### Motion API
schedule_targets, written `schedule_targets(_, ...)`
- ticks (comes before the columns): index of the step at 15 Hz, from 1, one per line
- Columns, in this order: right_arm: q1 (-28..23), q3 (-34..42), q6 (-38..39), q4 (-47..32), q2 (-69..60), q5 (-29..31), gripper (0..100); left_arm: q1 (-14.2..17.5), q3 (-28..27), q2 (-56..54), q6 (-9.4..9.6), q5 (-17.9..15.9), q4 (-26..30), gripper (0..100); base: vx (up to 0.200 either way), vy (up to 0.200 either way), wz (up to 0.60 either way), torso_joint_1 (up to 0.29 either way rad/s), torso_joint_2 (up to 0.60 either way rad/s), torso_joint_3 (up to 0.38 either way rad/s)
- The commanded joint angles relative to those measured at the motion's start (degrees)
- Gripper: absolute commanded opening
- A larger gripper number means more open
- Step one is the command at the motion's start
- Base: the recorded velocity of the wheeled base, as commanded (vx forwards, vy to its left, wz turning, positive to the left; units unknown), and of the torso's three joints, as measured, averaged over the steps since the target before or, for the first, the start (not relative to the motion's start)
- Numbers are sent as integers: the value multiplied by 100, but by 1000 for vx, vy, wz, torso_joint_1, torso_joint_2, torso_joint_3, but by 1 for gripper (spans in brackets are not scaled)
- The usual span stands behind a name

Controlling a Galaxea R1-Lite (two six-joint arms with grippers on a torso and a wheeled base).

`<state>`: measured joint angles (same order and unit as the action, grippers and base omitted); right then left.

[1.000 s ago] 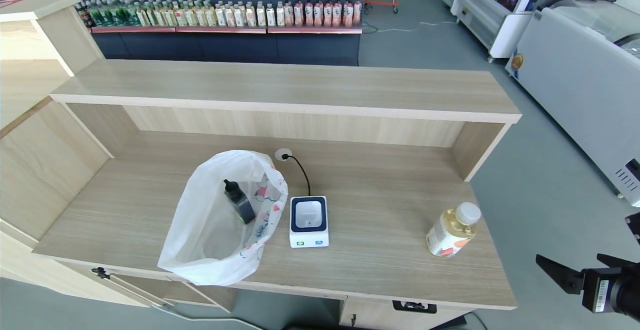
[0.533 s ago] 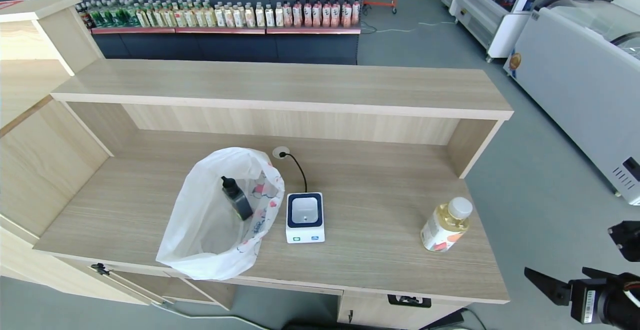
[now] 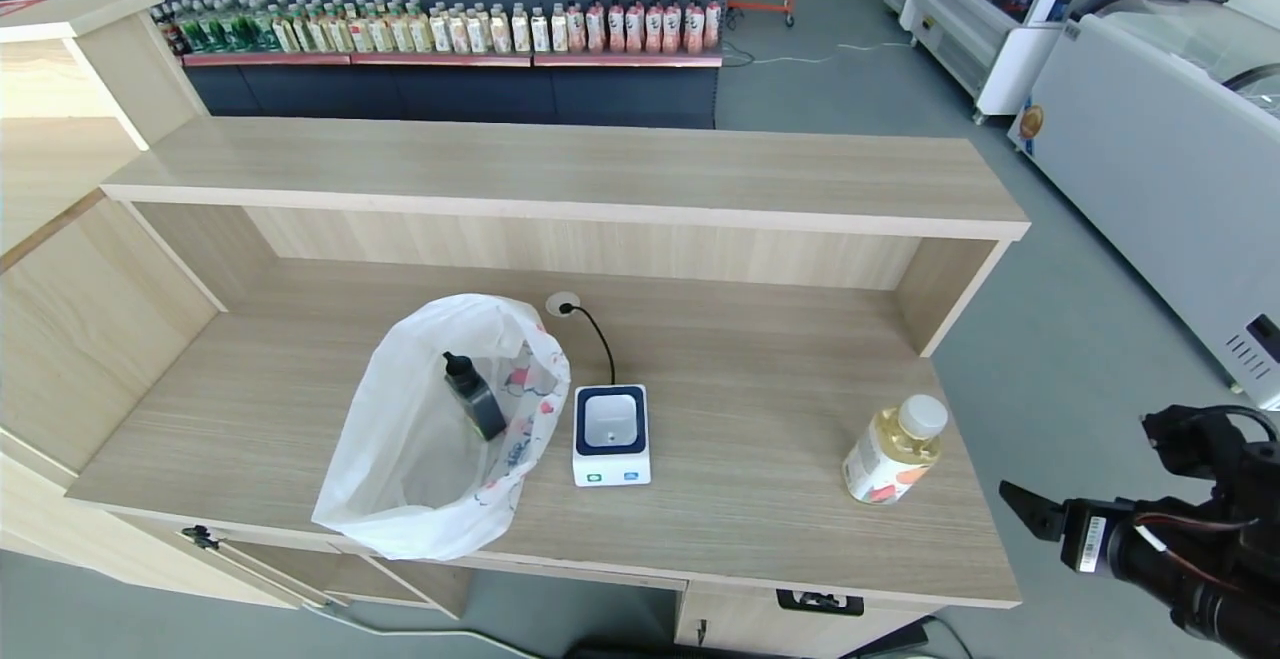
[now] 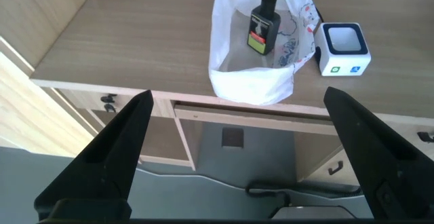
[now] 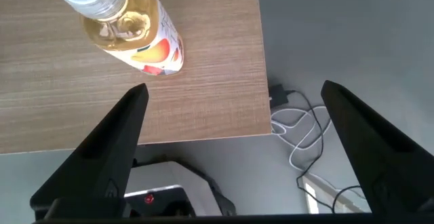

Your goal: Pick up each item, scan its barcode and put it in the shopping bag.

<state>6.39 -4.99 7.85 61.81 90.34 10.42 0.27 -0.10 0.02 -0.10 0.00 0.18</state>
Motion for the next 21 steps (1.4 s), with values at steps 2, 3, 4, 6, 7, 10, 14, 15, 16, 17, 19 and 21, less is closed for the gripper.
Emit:
schedule_targets(2, 381, -161, 24, 789, 1319, 206, 100, 0, 1, -2, 1, 0, -1, 100, 0, 0, 0, 0, 0, 0)
schedule_targets(3, 416, -205, 24, 930, 1504, 206, 100, 0, 1, -2, 1, 0, -1, 100, 0, 0, 0, 0, 0, 0)
schedule_targets(4, 451, -284, 24, 1035, 1706, 215, 100, 0, 1, -2, 1, 0, -1, 100, 0, 0, 0, 0, 0, 0)
schedule_targets(6, 451, -530, 15, 1176, 2013, 215, 100, 0, 1, -2, 1, 0, -1, 100, 0, 0, 0, 0, 0, 0)
schedule_targets(7, 460, -653, 15, 1272, 2154, 215, 100, 0, 1, -2, 1, 0, -1, 100, 0, 0, 0, 0, 0, 0)
schedule_targets(10, 565, -925, 15, 1448, 2532, 206, 100, 0, 1, -2, 1, 0, -1, 100, 0, 0, 0, 0, 0, 0)
schedule_targets(14, 724, -1286, 6, 1826, 2954, 215, 100, 0, 1, -2, 1, 0, -1, 100, 0, 0, 0, 0, 0, 0)
schedule_targets(15, 759, -1338, -3, 1853, 2971, 215, 100, 0, 1, -2, -8, 0, -1, 100, 0, 0, 0, 0, 0, 0)
schedule_targets(16, 776, -1356, 6, 1853, 2980, 215, 100, 0, 1, -2, 1, 0, -1, 100, 0, 0, 0, 0, 0, 0)
schedule_targets(17, 820, -1400, 24, 1861, 3015, 215, 100, 0, 1, -2, 1, 0, -1, 100, 0, 0, 0, 0, 0, 0)
schedule_targets(19, 934, -1461, 129, 1923, 3121, 223, 100, 0, 1, -2, 1, 0, -1, 100, 0, 0, 0, 0, 0, 0)
schedule_targets(21, 1075, -1461, 217, 2011, 3165, 223, 100, 0, 1, -2, -8, 0, -1, 100, 0, 0, 0, 0, 0, 0)
